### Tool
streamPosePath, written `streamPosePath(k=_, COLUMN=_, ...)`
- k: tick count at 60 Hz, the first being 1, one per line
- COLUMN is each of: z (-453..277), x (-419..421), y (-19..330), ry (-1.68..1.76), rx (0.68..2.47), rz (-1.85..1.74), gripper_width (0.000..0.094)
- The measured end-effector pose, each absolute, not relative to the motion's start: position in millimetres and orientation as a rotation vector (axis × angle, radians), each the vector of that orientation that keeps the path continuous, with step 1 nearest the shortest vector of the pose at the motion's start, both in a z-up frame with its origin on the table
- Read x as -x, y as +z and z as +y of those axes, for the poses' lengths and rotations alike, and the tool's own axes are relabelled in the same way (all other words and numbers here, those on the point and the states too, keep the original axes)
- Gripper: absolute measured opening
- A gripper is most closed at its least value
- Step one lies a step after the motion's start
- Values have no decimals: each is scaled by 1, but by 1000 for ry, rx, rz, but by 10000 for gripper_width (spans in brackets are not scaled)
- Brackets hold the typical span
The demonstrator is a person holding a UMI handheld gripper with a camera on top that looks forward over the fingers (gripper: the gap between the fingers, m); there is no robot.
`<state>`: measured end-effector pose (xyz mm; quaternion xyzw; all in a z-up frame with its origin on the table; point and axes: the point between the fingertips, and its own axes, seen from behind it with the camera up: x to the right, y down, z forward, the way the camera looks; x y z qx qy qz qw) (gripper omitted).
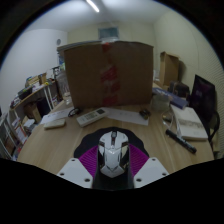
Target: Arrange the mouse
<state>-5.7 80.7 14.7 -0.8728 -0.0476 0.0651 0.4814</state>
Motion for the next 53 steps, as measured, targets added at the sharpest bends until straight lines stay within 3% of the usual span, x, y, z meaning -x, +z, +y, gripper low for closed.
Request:
streamPosePath(k=9, z=78, x=0, y=-9, ry=149, rx=2166, rz=-118, gripper_width=412)
streamPosePath(k=14, z=79, x=1, y=-9, ry=127, rx=2167, rz=-127, gripper_width=490)
streamPosePath(k=15, z=79, x=1, y=-9, ry=124, rx=2169, rz=-128, gripper_width=552)
streamPosePath(k=16, z=79, x=1, y=-9, ry=120, rx=2170, rz=-130, gripper_width=526)
streamPosePath(k=19, z=77, x=0, y=-11, ry=105, rx=2181, rz=-149, gripper_width=602)
streamPosePath(k=24, z=69, x=0, y=-6, ry=74, rx=2164, rz=-187, gripper_width=887)
streamPosePath(k=27, z=59, x=-1, y=4, ry=61, rx=2139, rz=-209, gripper_width=833)
streamPosePath(k=39, z=-30, x=-10, y=46, ry=169, rx=2056, rz=-202, gripper_width=854)
streamPosePath(k=53, z=-148, x=-38, y=28, ry=321, rx=2063, rz=-207, gripper_width=839)
